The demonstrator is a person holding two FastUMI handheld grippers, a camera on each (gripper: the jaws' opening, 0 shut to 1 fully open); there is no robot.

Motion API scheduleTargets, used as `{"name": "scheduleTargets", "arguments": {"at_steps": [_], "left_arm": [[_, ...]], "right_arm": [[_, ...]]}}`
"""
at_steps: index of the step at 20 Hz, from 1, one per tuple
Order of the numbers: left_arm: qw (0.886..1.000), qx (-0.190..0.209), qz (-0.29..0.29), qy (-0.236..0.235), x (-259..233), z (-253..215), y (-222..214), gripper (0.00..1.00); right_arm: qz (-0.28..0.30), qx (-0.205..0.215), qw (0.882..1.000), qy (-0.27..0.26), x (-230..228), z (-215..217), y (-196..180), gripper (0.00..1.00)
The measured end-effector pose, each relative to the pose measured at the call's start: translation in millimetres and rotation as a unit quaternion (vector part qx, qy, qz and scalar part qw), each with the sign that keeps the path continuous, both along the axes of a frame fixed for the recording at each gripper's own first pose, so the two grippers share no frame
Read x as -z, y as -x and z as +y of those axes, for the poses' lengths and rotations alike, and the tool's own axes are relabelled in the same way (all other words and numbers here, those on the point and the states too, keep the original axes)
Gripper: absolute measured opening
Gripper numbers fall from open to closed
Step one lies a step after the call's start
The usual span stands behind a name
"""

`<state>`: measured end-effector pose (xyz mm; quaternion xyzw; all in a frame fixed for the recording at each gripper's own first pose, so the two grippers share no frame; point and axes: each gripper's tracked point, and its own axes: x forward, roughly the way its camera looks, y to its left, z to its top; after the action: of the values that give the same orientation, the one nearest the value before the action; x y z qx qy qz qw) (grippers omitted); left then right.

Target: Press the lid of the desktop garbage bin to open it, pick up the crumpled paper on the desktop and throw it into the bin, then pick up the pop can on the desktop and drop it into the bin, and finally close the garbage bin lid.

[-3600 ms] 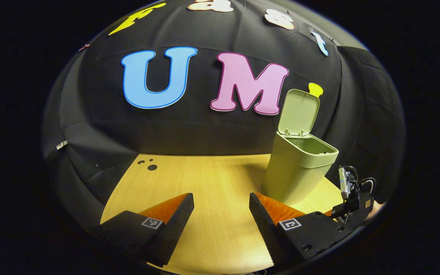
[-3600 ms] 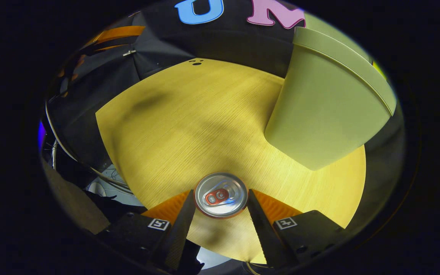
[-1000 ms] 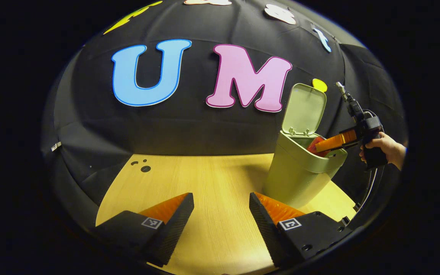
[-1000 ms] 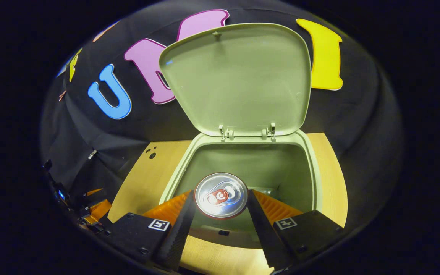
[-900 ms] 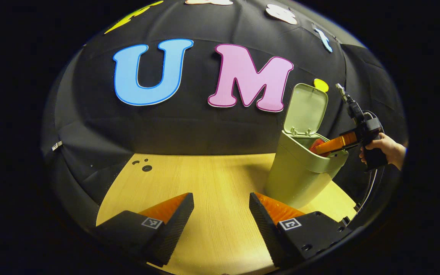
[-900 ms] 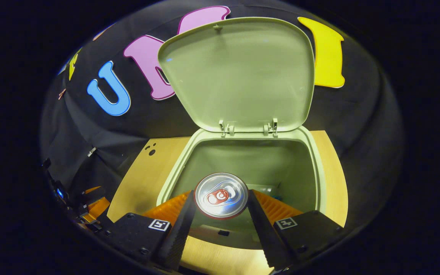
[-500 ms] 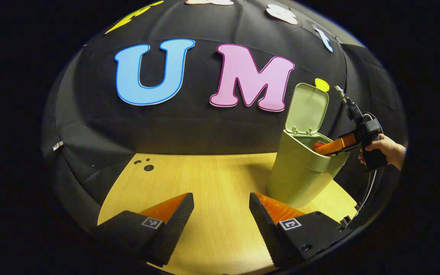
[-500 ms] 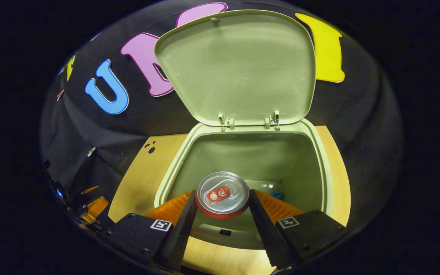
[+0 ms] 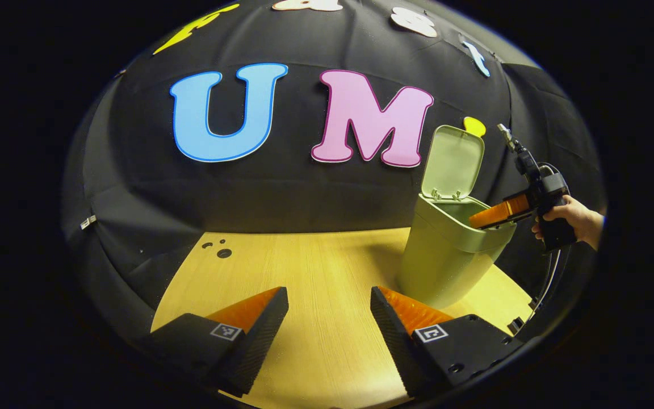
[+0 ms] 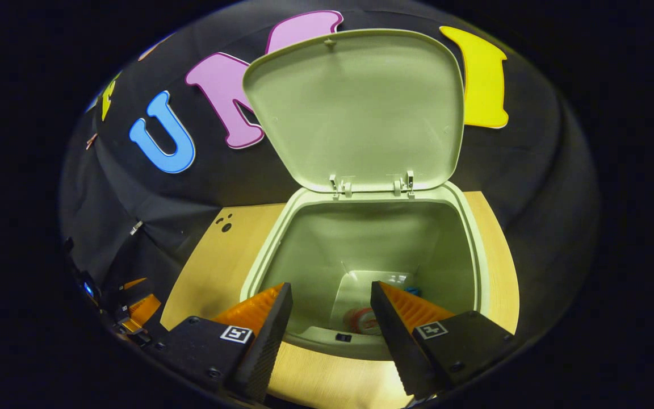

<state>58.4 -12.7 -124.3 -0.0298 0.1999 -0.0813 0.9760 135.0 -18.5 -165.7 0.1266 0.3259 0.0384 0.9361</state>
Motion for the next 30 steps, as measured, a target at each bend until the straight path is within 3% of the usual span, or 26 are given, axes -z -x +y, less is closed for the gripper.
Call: {"name": "scheduleTargets", "arguments": {"at_steps": [4,8,11,17,24,30], "left_arm": [[1.0,0.002,-0.001,0.002,-1.1,1.0,8.9,0.94],[1.0,0.008,-0.004,0.002,-2.2,-0.2,15.6,0.94],[1.0,0.013,-0.008,0.004,-5.8,-0.8,20.1,0.95],[1.0,0.021,-0.009,0.005,-6.0,0.1,33.2,0.95],[1.0,0.012,-0.008,0.017,-5.1,4.7,48.7,0.95],[0.999,-0.018,-0.002,0.029,-1.6,23.3,55.3,0.94]], "right_arm": [[-0.052,0.007,0.999,-0.014,-38.0,4.0,5.2,0.9],[-0.108,0.018,0.994,0.007,-81.2,-1.6,5.8,0.96],[-0.171,0.036,0.984,0.025,-127.7,-10.0,1.6,0.97],[-0.24,0.062,0.966,0.071,-199.7,-26.1,-15.8,0.96],[-0.263,0.08,0.958,0.078,-245.5,-34.1,-57.8,0.96],[-0.246,0.086,0.96,0.102,-240.6,-47.4,-98.0,0.96]]}}
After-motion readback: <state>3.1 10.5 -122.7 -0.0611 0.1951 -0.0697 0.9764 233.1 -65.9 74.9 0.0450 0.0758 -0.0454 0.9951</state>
